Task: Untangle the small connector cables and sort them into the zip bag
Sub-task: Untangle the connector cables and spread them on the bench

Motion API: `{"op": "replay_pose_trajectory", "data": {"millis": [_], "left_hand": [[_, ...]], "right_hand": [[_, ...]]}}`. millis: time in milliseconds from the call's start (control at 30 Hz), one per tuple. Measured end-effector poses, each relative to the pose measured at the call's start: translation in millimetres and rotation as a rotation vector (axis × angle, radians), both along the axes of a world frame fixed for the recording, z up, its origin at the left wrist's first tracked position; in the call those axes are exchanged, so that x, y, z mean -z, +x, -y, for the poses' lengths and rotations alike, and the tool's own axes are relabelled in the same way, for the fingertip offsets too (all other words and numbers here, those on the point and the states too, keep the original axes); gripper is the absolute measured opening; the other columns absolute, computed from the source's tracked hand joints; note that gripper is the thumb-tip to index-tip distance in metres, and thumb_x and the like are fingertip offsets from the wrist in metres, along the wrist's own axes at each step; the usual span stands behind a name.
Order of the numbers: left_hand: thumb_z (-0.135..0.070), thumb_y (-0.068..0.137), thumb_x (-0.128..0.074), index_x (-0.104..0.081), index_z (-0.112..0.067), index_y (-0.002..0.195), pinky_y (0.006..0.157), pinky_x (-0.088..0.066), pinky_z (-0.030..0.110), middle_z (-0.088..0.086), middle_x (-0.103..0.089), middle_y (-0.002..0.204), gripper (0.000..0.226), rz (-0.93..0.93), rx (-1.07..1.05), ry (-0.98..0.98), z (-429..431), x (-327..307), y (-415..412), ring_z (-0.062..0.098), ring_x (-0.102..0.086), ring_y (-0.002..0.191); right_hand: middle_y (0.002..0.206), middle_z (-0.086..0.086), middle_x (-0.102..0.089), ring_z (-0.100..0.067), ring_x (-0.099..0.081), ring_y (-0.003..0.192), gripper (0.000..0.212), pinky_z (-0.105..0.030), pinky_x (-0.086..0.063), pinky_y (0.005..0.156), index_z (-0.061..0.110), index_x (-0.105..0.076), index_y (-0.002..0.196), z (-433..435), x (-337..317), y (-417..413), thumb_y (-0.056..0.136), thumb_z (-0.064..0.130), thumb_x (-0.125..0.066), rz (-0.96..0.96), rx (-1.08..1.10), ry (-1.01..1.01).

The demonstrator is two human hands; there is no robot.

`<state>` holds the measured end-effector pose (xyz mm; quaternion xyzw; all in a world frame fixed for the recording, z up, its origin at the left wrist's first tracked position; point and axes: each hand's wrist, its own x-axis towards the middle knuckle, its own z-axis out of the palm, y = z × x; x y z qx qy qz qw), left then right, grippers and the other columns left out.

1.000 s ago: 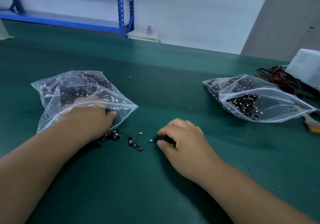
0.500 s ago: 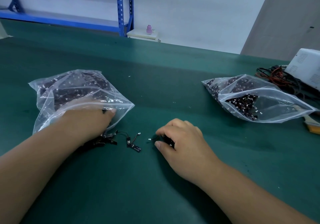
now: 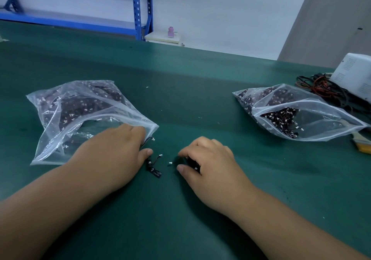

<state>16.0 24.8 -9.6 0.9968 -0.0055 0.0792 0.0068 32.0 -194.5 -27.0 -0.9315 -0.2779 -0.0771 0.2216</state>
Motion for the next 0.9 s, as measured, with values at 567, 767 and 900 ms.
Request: {"op": "replay_pose_trajectory", "data": {"millis": [567, 767, 900], "left_hand": [[-0.074, 0.078, -0.031, -0.044, -0.047, 0.121, 0.094, -0.04, 0.022, -0.026, -0.047, 0.104, 0.053, -0.026, 0.345, -0.164, 17, -6, -17, -0.003, -0.044, 0.106], [-0.085, 0.075, -0.027, -0.048, -0.047, 0.127, 0.106, -0.021, 0.026, -0.031, -0.039, 0.121, 0.067, -0.052, 0.401, -0.106, 18, -7, -19, -0.004, -0.031, 0.122], [-0.079, 0.075, -0.031, -0.049, -0.048, 0.12, 0.106, -0.025, 0.028, -0.031, -0.042, 0.118, 0.058, -0.112, 0.449, -0.143, 21, -3, -18, -0.008, -0.034, 0.118]], "right_hand": [[0.097, 0.01, -0.052, -0.016, -0.052, 0.094, 0.025, -0.039, -0.042, 0.09, 0.029, -0.062, 0.114, 0, -3, -2, 0.09, 0.036, -0.063, -0.008, -0.019, 0.047], [0.09, 0.009, -0.046, -0.015, -0.05, 0.09, 0.022, -0.04, -0.039, 0.088, 0.031, -0.066, 0.101, -3, -5, -2, 0.096, 0.045, -0.051, -0.022, -0.026, -0.071], [0.089, 0.007, -0.049, -0.018, -0.052, 0.083, 0.017, -0.038, -0.043, 0.084, 0.027, -0.069, 0.096, -1, -6, -4, 0.097, 0.037, -0.055, -0.049, -0.08, -0.022]]}}
